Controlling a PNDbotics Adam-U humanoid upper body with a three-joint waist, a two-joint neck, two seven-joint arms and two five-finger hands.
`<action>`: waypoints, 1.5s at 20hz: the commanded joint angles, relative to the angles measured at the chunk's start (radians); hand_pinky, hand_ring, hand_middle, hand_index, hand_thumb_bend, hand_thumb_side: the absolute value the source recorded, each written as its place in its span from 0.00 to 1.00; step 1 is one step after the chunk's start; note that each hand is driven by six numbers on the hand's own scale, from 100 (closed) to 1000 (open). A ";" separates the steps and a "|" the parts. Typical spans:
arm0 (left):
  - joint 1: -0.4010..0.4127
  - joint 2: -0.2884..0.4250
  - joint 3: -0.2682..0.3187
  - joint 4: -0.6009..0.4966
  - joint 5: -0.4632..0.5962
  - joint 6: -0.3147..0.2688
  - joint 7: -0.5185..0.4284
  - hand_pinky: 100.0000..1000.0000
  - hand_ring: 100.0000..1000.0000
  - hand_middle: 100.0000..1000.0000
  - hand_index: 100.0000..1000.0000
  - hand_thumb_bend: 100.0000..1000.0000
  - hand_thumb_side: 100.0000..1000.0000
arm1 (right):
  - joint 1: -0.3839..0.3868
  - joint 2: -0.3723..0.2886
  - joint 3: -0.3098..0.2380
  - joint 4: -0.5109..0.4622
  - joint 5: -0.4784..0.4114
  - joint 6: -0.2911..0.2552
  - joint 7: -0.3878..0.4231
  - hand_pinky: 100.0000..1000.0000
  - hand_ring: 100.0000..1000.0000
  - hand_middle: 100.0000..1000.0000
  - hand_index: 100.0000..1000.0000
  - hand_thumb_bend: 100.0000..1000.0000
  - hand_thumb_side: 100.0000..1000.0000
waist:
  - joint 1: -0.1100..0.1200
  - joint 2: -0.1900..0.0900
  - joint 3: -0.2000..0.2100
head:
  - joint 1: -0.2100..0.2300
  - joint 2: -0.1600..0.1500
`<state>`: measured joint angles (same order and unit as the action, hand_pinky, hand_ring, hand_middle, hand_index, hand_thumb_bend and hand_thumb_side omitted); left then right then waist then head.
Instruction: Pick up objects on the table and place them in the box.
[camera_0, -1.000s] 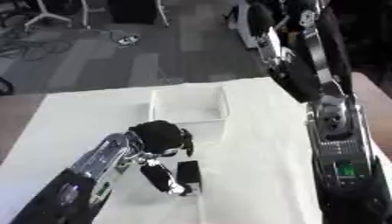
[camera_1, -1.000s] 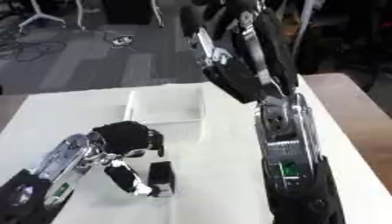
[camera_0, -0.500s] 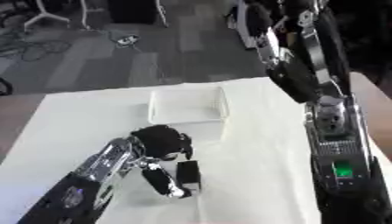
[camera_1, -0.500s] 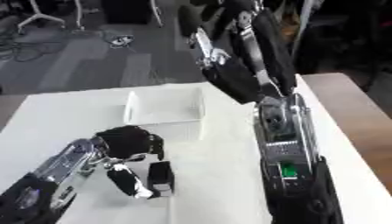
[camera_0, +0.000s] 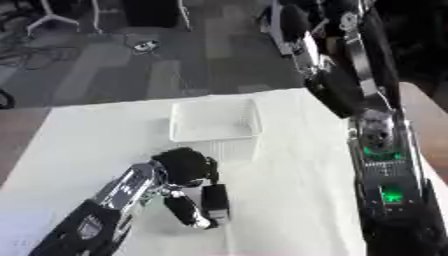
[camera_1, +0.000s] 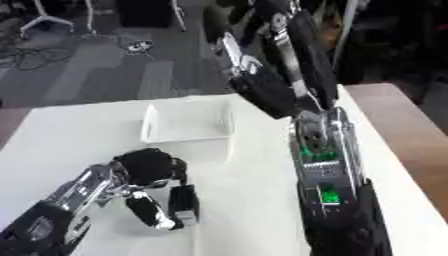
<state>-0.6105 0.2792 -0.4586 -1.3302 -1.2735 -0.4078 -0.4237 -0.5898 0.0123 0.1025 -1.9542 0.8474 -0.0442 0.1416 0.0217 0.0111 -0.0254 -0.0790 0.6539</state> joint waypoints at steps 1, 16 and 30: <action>-0.014 -0.001 0.002 0.000 -0.017 -0.003 0.020 0.48 0.57 0.68 0.71 0.37 0.79 | -0.016 0.004 0.001 -0.021 0.000 0.002 0.002 0.04 0.35 0.47 0.70 0.24 1.00 | 0.000 -0.009 -0.001 | 0.003 0.000; -0.015 -0.026 0.022 0.060 -0.049 0.021 0.201 0.17 0.38 0.52 0.50 0.35 0.75 | -0.016 0.004 0.001 -0.021 0.000 0.003 0.001 0.04 0.35 0.47 0.70 0.24 1.00 | 0.000 -0.009 0.000 | 0.000 -0.002; -0.006 -0.025 0.058 0.143 -0.015 0.022 0.506 0.00 0.04 0.16 0.27 0.56 0.64 | -0.016 0.006 0.001 -0.026 0.002 0.006 0.000 0.04 0.35 0.47 0.70 0.24 1.00 | 0.000 -0.007 -0.001 | -0.004 0.002</action>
<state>-0.6061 0.2453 -0.4143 -1.1733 -1.3011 -0.3830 0.0653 -0.5898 0.0129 0.1027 -1.9582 0.8474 -0.0432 0.1410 0.0218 0.0120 -0.0263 -0.0791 0.6543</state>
